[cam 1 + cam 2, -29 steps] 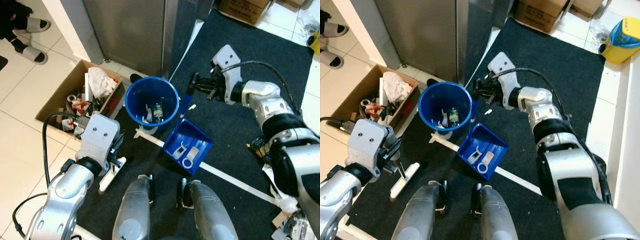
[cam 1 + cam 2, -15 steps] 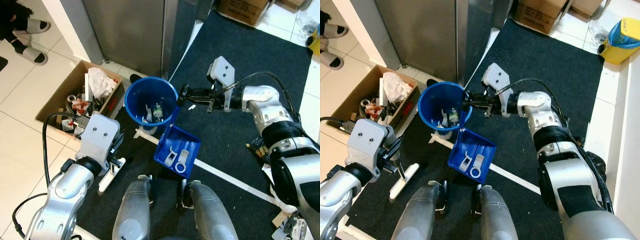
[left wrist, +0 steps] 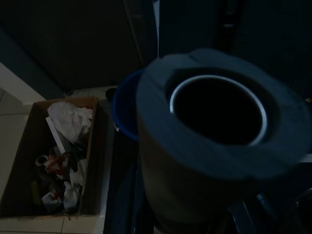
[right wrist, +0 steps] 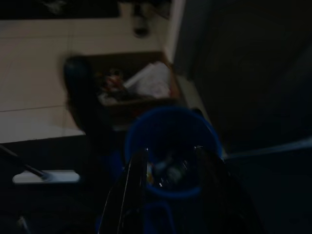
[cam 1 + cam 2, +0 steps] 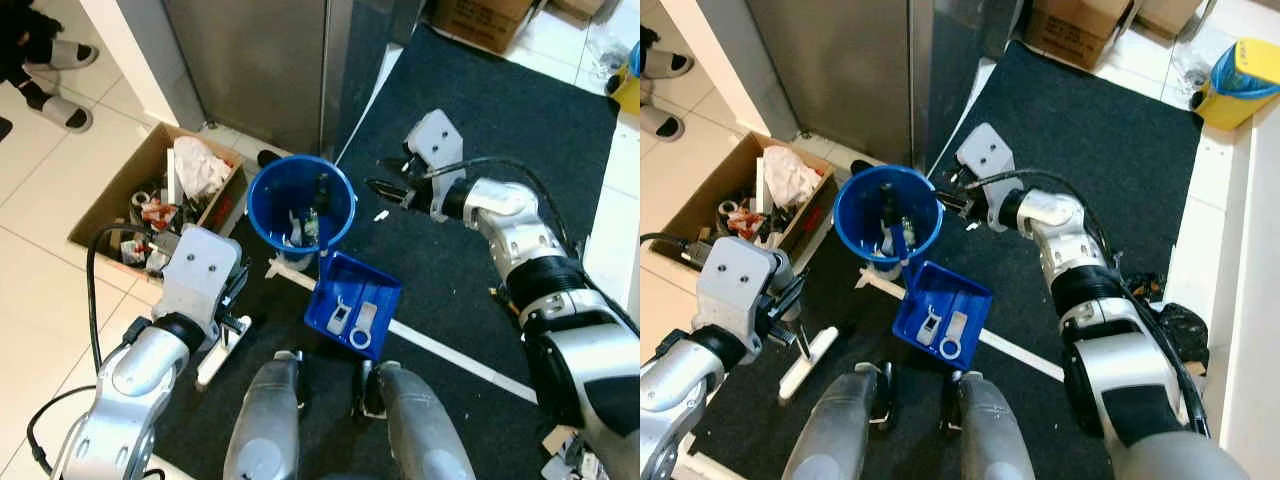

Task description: Sweep floor

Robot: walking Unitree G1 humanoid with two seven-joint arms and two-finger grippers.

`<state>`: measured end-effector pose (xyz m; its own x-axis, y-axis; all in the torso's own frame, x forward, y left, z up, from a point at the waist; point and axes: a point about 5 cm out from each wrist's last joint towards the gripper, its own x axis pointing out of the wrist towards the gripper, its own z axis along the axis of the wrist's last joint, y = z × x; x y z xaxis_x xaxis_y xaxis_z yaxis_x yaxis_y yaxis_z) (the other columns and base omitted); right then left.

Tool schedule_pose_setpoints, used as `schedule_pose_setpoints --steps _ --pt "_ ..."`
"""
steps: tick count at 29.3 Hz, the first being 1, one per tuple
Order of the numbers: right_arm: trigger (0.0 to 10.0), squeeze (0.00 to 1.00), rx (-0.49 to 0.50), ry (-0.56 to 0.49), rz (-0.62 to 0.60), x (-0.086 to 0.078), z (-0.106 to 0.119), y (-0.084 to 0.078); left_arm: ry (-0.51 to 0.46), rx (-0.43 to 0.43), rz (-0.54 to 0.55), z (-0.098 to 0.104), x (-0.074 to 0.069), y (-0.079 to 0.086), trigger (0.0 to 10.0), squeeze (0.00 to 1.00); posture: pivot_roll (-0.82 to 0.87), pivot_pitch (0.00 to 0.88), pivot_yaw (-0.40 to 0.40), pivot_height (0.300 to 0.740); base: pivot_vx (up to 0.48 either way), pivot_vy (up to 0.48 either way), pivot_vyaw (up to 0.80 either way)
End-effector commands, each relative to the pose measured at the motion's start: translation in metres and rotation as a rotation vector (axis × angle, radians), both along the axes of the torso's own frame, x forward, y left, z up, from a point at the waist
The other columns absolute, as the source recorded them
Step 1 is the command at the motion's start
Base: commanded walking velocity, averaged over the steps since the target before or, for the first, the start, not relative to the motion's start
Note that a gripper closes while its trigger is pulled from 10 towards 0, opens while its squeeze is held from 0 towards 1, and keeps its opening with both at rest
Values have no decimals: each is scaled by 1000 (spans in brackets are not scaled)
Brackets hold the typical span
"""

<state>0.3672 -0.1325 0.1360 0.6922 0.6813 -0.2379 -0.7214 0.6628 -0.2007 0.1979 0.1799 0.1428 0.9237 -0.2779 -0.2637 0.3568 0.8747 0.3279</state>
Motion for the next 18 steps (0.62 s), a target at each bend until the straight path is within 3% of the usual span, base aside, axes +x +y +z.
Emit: schedule_pose_setpoints --steps 1,8,10,15,18 --pt "10000 0 9 59 -155 -4 -17 -12 -6 3 2 -3 1 -2 10000 0 199 167 -48 740 0 0 0" --pt "10000 0 70 122 -328 -22 -44 -23 -9 3 1 -4 3 -2 10000 0 193 162 -51 740 0 0 0" --pt "10000 0 75 139 -426 -32 -56 -19 -13 3 -4 -4 7 -3 10000 0 180 152 -46 740 0 0 0" --pt "10000 0 103 145 -533 -37 -55 -13 -19 4 -7 -4 11 -3 10000 0 168 141 -40 740 0 0 0" --pt "10000 0 117 142 -535 -41 -51 -2 -21 5 -9 -4 13 -3 10000 0 159 133 -39 740 0 0 0"
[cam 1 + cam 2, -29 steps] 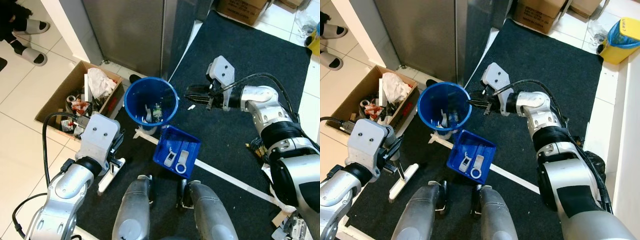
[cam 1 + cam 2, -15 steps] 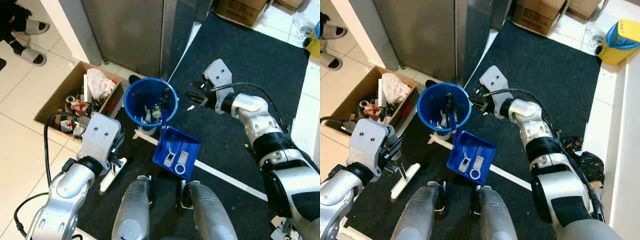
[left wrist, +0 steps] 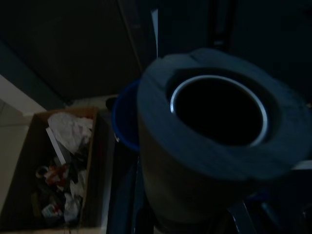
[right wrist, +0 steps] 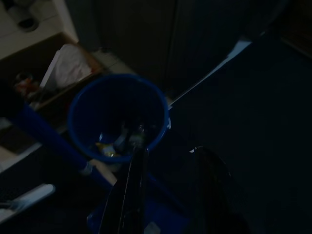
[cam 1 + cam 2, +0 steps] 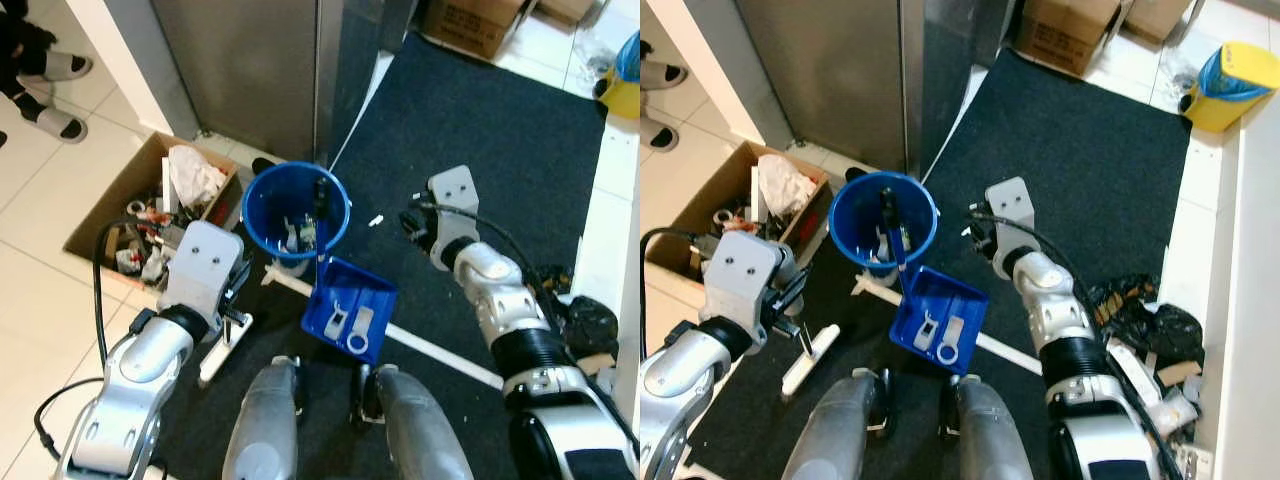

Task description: Sweep floor

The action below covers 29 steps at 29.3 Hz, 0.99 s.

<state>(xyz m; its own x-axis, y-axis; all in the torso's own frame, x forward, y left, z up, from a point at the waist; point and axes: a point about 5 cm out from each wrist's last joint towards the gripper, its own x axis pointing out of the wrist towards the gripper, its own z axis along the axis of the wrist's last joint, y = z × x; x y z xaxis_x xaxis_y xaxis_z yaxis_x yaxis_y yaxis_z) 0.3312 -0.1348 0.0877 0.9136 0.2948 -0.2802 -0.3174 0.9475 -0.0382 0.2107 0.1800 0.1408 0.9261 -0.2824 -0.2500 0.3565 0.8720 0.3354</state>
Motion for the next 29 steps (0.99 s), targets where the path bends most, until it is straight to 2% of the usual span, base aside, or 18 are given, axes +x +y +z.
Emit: schedule_pose_setpoints --steps 1,8,12,16,17,18,19,20,24,25,26,29 --pt "10000 0 -9 14 -25 -10 -1 12 -7 3 -4 -3 3 -4 10000 0 155 129 -38 740 0 0 0" --pt "10000 0 -58 43 -25 -25 -16 34 -9 -5 41 -5 13 -1 10000 0 144 108 -36 740 0 0 0" --pt "10000 0 -68 58 -65 -27 -20 39 -12 -18 95 -6 19 6 10000 0 141 100 -36 740 0 0 0" --pt "10000 0 -54 42 -125 -26 -18 38 -24 -90 131 -2 26 5 10000 0 138 90 -33 740 0 0 0" --pt "10000 0 -19 38 -135 -25 -16 38 -24 -154 134 1 29 2 10000 0 137 84 -33 740 0 0 0" --pt "10000 0 -19 38 -135 -25 -16 38 -24 -154 134 1 29 2 10000 0 137 84 -33 740 0 0 0" --pt "10000 0 5 16 -129 -23 -11 38 -11 -251 143 6 31 -1 10000 0 132 77 -33 740 0 0 0" --pt "10000 0 8 10 -128 -22 -10 37 -8 -272 145 7 31 -2 10000 0 132 77 -33 740 0 0 0" --pt "10000 0 29 -28 30 -20 1 43 -16 -270 55 22 31 -7 10000 0 134 68 -33 740 0 0 0" --pt "10000 0 29 -28 30 -20 1 43 -16 -270 55 22 31 -7 10000 0 134 68 -33 740 0 0 0" --pt "10000 0 26 -34 117 -19 7 41 49 -297 16 27 27 -8 10000 0 135 58 -32 740 0 0 0" --pt "10000 0 1 -45 161 -14 13 33 116 -324 -54 32 18 -12 10000 0 135 54 -30 740 0 0 0"
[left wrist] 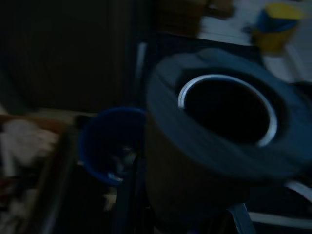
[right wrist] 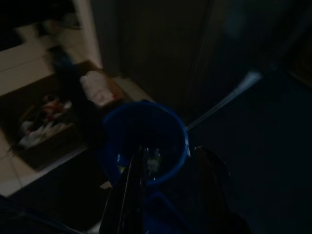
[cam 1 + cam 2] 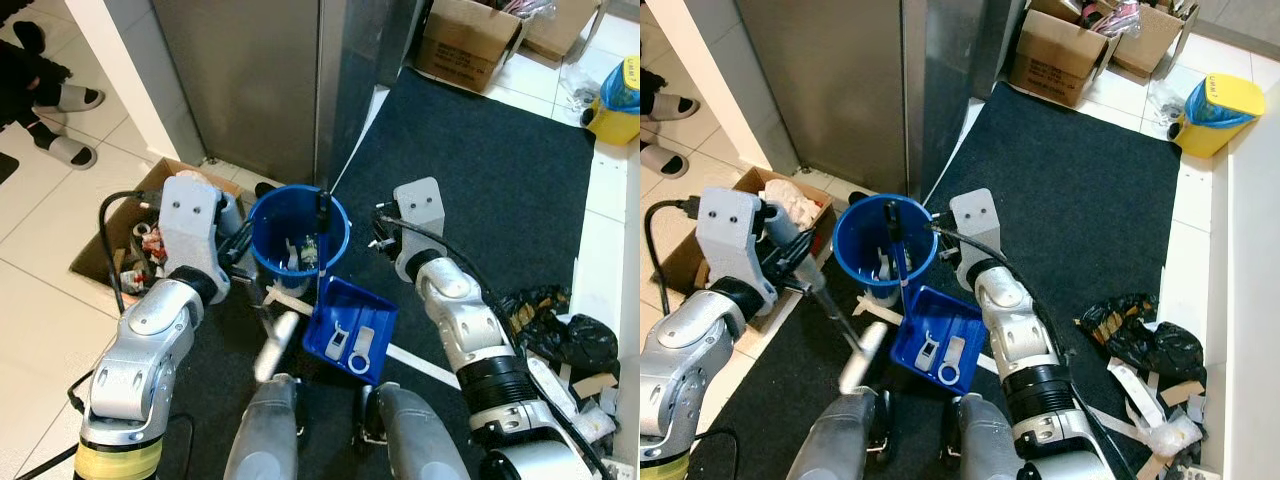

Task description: Sweep floor

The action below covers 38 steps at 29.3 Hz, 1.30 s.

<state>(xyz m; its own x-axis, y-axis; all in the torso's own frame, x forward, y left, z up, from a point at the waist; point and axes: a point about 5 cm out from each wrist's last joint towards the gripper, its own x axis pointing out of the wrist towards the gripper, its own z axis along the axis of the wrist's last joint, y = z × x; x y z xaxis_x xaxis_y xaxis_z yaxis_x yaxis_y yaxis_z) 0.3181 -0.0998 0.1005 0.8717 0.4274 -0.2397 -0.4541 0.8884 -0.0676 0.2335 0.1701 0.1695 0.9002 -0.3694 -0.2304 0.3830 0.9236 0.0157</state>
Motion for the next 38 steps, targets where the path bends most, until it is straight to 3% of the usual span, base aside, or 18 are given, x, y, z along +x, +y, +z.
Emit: schedule_pose_setpoints --steps 1,4,6,8,12,16,22,25,28,30,32,33,38 --pt "10000 0 10 8 -1 4 3 -9 27 33 -98 4 -13 -4 10000 0 138 52 -31 740 0 0 0" --pt "10000 0 -3 12 -15 10 4 -18 36 89 -156 3 -22 -5 10000 0 143 50 -31 740 0 0 0" --pt "10000 0 -20 3 -25 15 6 -25 34 36 -237 7 -29 -11 10000 0 149 49 -34 740 0 0 0" --pt "10000 0 -24 -2 -24 17 8 -28 42 4 -263 9 -30 -14 10000 0 149 46 -32 740 0 0 0" --pt "10000 0 -24 -10 -31 23 12 -33 31 36 -260 16 -28 -13 10000 0 149 45 -31 740 0 0 0" --pt "10000 0 -31 -19 -57 26 15 -41 -66 72 -226 34 -15 -9 10000 0 147 44 -32 740 0 0 0" --pt "10000 0 -37 -18 -78 29 15 -45 -167 72 -256 56 -3 -11 10000 0 145 47 -32 740 0 0 0" --pt "10000 0 -41 -16 -106 31 13 -46 -235 79 -286 72 9 -10 10000 0 145 52 -32 740 0 0 0" --pt "10000 0 -41 -26 -151 33 13 -48 -261 27 -250 77 21 -7 10000 0 146 52 -32 740 0 0 0" --pt "10000 0 -21 -40 -210 37 15 -51 -264 -63 -164 79 38 -1 10000 0 138 56 -33 740 0 0 0" --pt "10000 0 -15 -43 -220 38 16 -51 -257 -80 -145 78 41 1 10000 0 134 54 -27 740 0 0 0" --pt "10000 0 -3 -59 -244 40 21 -53 -233 -148 -87 76 49 5 10000 0 125 57 -22 740 0 0 0" --pt "10000 0 5 -75 -257 41 26 -57 -181 -187 -80 72 49 6 10000 0 116 59 -17 740 0 0 0"
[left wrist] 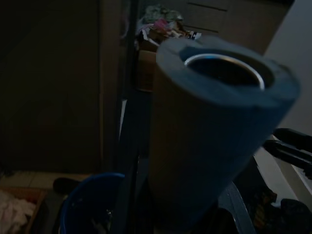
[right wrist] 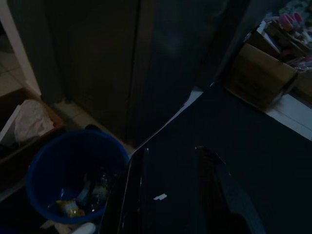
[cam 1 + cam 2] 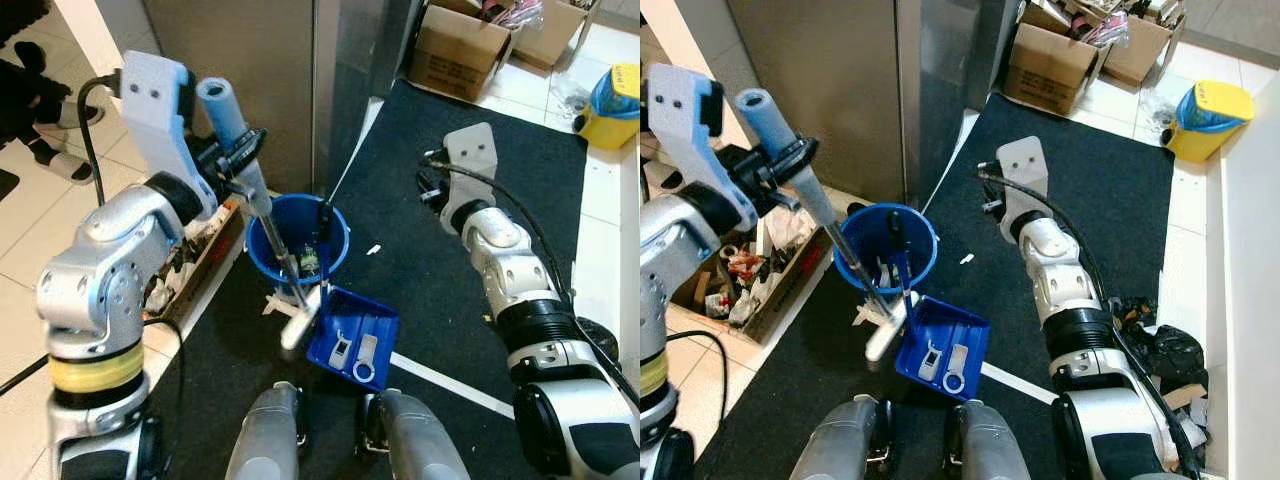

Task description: Sweep floor

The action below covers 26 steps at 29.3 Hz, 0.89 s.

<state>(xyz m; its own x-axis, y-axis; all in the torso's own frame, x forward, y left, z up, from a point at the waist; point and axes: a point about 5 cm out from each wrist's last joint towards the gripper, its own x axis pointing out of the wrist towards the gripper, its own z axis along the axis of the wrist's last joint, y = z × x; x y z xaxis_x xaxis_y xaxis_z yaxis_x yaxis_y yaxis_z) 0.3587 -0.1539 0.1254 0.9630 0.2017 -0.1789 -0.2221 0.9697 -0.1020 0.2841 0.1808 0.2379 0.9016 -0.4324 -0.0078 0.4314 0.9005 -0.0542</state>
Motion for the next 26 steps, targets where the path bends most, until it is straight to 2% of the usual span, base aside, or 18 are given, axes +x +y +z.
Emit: schedule_pose_setpoints --steps 1,7,9,11,14,15,16,17,19,20,23,26 --pt "10000 0 16 -6 -15 1 1 -4 2 -27 -36 3 -2 -4 10000 0 116 59 -17 740 0 0 0" --pt "10000 0 11 1 -30 1 -2 -7 45 55 -18 -2 -7 -6 10000 0 122 65 -20 740 0 0 0" --pt "10000 0 12 3 -28 1 -2 -6 28 147 -3 -2 -9 -4 10000 0 125 67 -22 740 0 0 0" --pt "10000 0 12 5 -23 1 -3 -4 16 286 3 -4 -13 0 10000 0 125 67 -22 740 0 0 0" --pt "10000 0 12 8 -19 1 -3 -3 44 315 -41 -4 -20 1 10000 0 135 71 -25 740 0 0 0" --pt "10000 0 11 10 -16 2 -4 -3 68 297 -109 -1 -30 -1 10000 0 142 73 -25 740 0 0 0" --pt "10000 0 11 10 -16 2 -4 -3 68 297 -109 -1 -30 -1 10000 0 142 73 -25 740 0 0 0" --pt "10000 0 10 12 -15 2 -4 -3 96 253 -183 -2 -40 -6 10000 0 145 74 -25 740 0 0 0" --pt "10000 0 9 13 -16 2 -5 -3 110 229 -210 -3 -43 -9 10000 0 146 74 -26 740 0 0 0" --pt "10000 0 8 14 -16 2 -5 -4 106 180 -271 -2 -49 -16 10000 0 147 76 -27 740 0 0 0" --pt "10000 0 8 14 -15 3 -4 -3 38 63 -366 9 -53 -28 10000 0 141 76 -25 740 0 0 0" --pt "10000 0 8 14 -14 3 -5 -3 20 46 -388 12 -52 -29 10000 0 137 75 -25 740 0 0 0"
